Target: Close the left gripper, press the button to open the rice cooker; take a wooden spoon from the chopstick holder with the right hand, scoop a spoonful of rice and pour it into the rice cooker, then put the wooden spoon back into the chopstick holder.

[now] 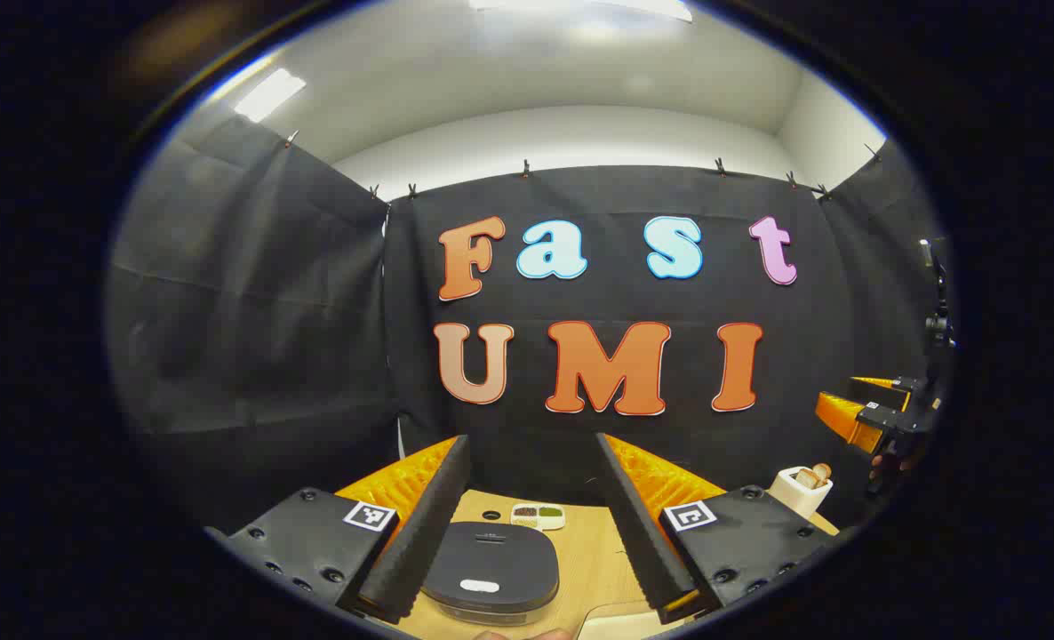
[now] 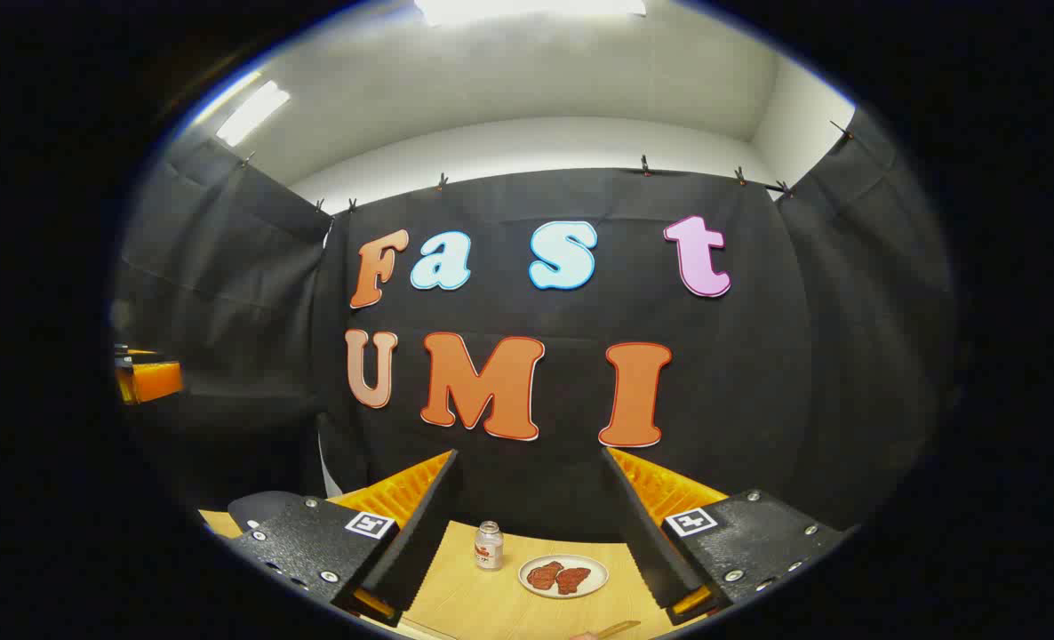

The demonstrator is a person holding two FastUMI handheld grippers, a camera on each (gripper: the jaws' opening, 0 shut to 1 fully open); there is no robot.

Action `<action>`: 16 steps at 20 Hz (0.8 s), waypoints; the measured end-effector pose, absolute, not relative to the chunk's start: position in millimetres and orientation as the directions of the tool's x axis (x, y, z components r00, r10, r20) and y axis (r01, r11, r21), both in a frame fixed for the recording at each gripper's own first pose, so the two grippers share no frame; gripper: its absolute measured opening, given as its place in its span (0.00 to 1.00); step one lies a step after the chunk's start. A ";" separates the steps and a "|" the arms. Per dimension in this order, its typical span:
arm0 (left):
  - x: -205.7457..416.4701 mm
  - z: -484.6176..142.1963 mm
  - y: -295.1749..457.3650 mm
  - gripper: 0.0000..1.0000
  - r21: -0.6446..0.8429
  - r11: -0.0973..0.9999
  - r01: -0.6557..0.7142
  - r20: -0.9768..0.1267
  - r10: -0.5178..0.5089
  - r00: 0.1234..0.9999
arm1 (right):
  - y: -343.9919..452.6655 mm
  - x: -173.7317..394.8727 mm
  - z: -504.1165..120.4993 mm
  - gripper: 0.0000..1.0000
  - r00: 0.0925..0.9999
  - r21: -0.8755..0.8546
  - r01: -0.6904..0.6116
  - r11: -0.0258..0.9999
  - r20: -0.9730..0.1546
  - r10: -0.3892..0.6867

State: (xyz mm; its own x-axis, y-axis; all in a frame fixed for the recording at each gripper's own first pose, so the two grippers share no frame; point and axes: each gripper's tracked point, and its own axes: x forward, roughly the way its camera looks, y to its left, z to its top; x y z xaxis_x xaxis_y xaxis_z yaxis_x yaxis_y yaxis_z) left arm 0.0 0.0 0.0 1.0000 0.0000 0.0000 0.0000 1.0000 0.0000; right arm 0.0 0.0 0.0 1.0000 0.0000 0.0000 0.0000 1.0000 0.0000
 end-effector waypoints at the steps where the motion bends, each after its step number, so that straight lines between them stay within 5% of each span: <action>1: -0.3 -0.2 -0.5 0.94 -0.001 1.000 0.001 0.002 -0.001 1.000 | -2.3 0.1 -2.9 0.97 1.000 0.011 -0.003 1.000 -0.003 0.003; 16: -0.9 -40.6 -21.5 0.94 -0.020 0.998 -0.059 -0.082 0.057 0.995 | -42.0 -13.0 -56.9 0.95 0.996 0.025 0.004 1.000 -0.090 -0.002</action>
